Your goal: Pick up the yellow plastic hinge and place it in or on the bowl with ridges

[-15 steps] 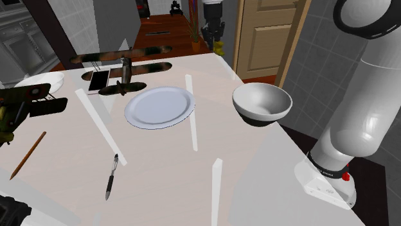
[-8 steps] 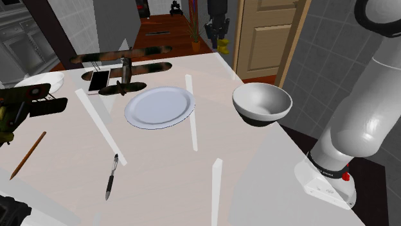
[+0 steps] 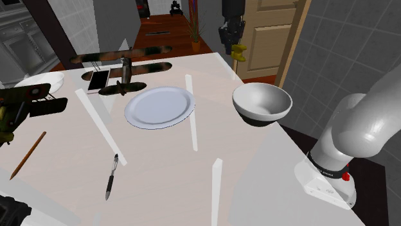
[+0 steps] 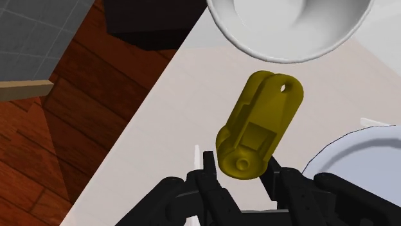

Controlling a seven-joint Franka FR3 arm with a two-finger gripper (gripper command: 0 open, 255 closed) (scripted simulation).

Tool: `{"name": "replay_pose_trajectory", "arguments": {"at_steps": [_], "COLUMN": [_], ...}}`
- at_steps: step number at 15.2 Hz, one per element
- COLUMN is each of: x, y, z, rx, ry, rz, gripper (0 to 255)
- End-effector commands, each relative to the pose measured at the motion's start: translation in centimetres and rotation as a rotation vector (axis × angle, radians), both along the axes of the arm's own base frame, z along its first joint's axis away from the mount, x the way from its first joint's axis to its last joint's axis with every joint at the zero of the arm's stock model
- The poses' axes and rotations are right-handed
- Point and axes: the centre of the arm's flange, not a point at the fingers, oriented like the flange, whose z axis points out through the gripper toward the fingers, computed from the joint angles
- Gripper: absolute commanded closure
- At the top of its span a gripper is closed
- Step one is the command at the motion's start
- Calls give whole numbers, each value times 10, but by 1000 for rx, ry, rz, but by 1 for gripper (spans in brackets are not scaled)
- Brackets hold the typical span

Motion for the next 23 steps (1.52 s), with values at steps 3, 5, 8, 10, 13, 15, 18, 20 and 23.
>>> {"name": "replay_pose_trajectory", "arguments": {"at_steps": [3, 5, 8, 10, 13, 15, 18, 20, 23], "x": [-50, -74, -109, -133, -148, -148, -148, -148, -148], "y": [23, 35, 52, 64, 71, 71, 71, 71, 71], "z": [-1, -1, 0, 0, -10, -20, -36, -47, -63], "rx": [0, 0, 0, 0, 0, 0, 0, 0, 0], "ry": [0, 0, 0, 0, 0, 0, 0, 0, 0], "rz": [-1, -1, -1, -1, -1, -1, -1, -1, -1], "gripper": [255, 255, 255, 255, 255, 255, 255, 255, 255]}}
